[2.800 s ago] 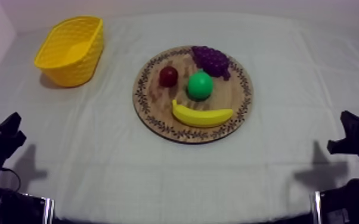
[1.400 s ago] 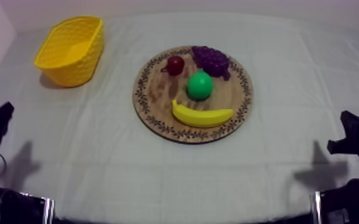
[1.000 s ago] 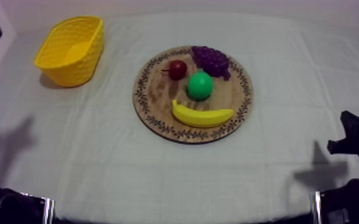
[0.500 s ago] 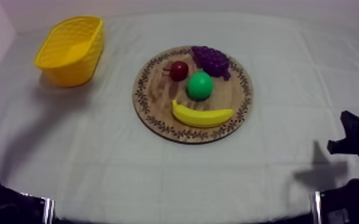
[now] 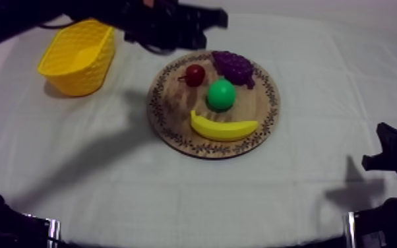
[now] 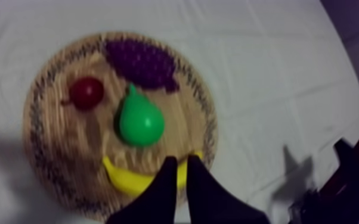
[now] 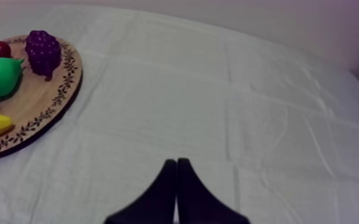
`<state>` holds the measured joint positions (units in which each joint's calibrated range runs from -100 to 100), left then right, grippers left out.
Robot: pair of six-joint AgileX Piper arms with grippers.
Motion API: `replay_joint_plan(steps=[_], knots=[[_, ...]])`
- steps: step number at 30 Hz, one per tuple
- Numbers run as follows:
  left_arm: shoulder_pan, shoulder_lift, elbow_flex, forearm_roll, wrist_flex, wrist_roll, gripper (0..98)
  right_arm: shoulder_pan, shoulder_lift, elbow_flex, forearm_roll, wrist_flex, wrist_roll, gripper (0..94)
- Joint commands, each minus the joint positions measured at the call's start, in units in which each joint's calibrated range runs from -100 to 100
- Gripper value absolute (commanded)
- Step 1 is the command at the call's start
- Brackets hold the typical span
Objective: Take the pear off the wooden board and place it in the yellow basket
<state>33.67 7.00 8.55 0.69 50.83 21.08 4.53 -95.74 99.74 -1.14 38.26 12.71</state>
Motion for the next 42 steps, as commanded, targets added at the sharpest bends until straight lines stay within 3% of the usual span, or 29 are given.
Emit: replay_joint_plan(steps=[1,4,9,11,14,25,35,42], knots=[[0.19,0.17,2.84,0.38,-0.97,-0.17,16.0,-0.01,-0.02,0.04,0.00,-0.03,0.02,0.3],[0.42,0.51,4.09,1.22,-2.11,-0.64,33.2,-0.01,-0.02,0.04,0.00,-0.03,0.02,0.3],[0.80,0.75,5.41,2.14,-4.34,-1.00,76.8,-0.01,-0.02,0.04,0.00,-0.03,0.02,0.3],[1.25,0.77,5.75,1.96,-5.57,-1.02,86.9,-0.01,-0.02,0.04,0.00,-0.03,0.02,0.3],[1.73,0.98,5.69,1.52,-6.36,-0.81,93.5,-0.01,-0.02,0.04,0.00,-0.03,0.02,0.3],[0.80,10.56,-2.26,1.27,-1.69,0.05,87.7,-0.01,-0.02,0.04,0.00,-0.03,0.02,0.3],[-0.23,31.20,-26.30,1.78,15.71,0.36,82.3,-0.01,-0.02,0.04,0.00,-0.03,0.01,0.3],[-1.02,43.30,-43.31,3.19,29.68,0.20,72.8,-0.01,-0.02,0.04,0.00,-0.03,0.02,0.3]])
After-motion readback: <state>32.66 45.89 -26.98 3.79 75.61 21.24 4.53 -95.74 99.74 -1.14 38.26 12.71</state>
